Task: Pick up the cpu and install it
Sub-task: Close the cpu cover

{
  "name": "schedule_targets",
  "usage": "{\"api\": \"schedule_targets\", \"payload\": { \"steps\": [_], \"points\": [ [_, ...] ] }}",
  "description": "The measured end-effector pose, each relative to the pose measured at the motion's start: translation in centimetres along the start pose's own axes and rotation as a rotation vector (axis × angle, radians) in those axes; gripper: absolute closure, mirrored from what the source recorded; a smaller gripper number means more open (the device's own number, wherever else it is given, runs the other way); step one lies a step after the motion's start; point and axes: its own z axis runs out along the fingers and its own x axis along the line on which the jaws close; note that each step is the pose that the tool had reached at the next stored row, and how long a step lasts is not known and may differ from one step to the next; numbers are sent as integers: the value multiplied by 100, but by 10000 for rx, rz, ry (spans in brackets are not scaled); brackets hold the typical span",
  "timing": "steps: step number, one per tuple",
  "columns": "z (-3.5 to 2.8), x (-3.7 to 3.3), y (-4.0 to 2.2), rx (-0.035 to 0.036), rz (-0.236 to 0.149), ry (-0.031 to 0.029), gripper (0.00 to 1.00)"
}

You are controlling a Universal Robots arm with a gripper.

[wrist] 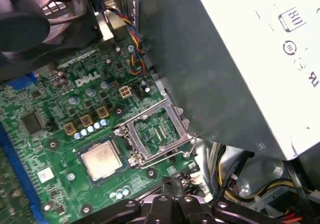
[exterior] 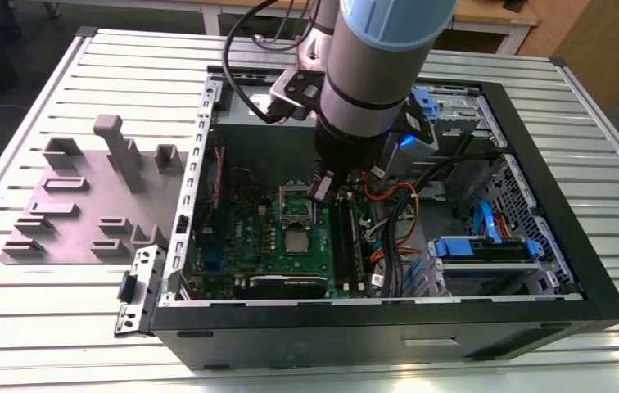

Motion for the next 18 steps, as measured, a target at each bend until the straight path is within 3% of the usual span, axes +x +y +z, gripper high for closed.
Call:
{"api": "schedule_targets", "payload": {
  "steps": [5, 9, 18],
  "points": [
    [35, -6, -2, -29, -94, -19, 89],
    [63, -3, -4, -114, -713, 26, 89],
    [112, -85, -10, -120, -757, 31, 89]
  ]
}}
